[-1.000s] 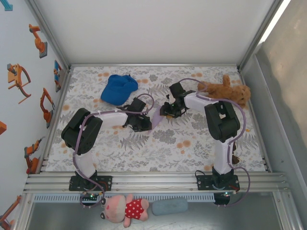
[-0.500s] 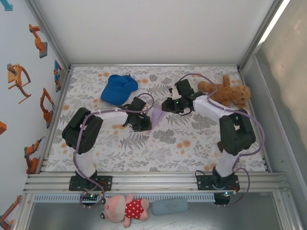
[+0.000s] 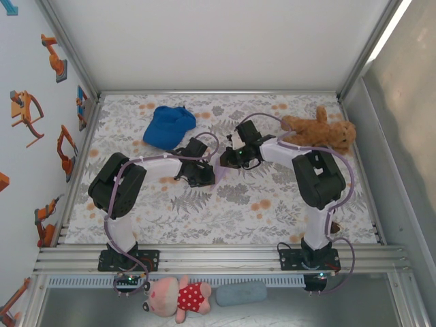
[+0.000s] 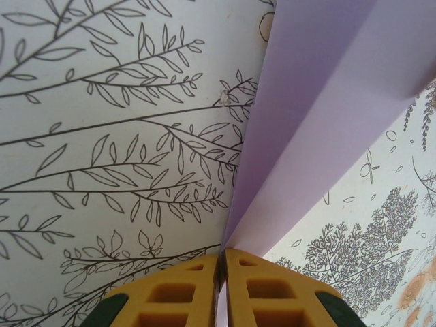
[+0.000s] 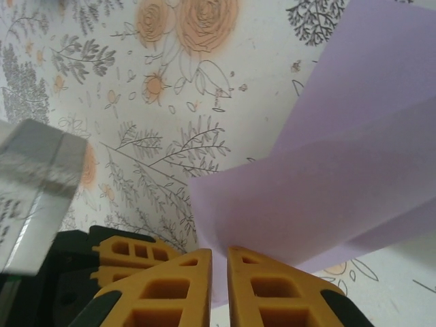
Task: Fold a paper plane with a square sheet of paper (pick it up from the middle)
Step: Fold the wing for the fifth time at the center of the table.
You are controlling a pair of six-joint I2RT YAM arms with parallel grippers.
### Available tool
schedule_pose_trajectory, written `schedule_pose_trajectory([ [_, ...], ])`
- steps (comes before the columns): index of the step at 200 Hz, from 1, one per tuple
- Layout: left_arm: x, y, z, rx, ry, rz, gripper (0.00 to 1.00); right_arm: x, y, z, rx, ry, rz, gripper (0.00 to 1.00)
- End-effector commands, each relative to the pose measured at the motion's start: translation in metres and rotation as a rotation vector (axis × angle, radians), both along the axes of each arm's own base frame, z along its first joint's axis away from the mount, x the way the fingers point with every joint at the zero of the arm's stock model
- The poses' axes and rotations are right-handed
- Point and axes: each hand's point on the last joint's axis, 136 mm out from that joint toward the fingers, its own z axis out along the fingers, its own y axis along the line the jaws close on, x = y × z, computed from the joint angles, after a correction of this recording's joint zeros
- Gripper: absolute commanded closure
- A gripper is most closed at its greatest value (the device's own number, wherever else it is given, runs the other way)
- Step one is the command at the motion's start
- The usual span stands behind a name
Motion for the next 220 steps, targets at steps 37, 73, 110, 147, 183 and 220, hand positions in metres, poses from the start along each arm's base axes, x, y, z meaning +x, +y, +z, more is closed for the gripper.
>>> schedule_pose_trajectory([
  [37, -0.013, 0.012, -0.040, 0.093, 0.064, 0.010, 0.88, 0.016, -0.003, -0.012, -0.063, -0.016, -0.040, 0.88],
  [73, -0.014, 0.012, -0.041, 0.094, 0.068, 0.009, 0.88, 0.019, -0.008, -0.021, -0.099, -0.010, -0.060, 0.88],
  [110, -0.014, 0.013, -0.041, 0.095, 0.070, 0.010, 0.89, 0.022, -0.014, -0.028, -0.133, -0.004, -0.083, 0.88],
  [147, -0.014, 0.014, -0.041, 0.096, 0.070, 0.013, 0.88, 0.023, -0.021, -0.032, -0.164, 0.005, -0.105, 0.88],
  [183, -0.015, 0.014, -0.042, 0.098, 0.073, 0.015, 0.89, 0.023, -0.026, -0.035, -0.185, 0.009, -0.120, 0.88],
  [220, -0.015, 0.014, -0.043, 0.099, 0.073, 0.015, 0.89, 0.022, -0.028, -0.042, -0.190, 0.026, -0.122, 0.88],
])
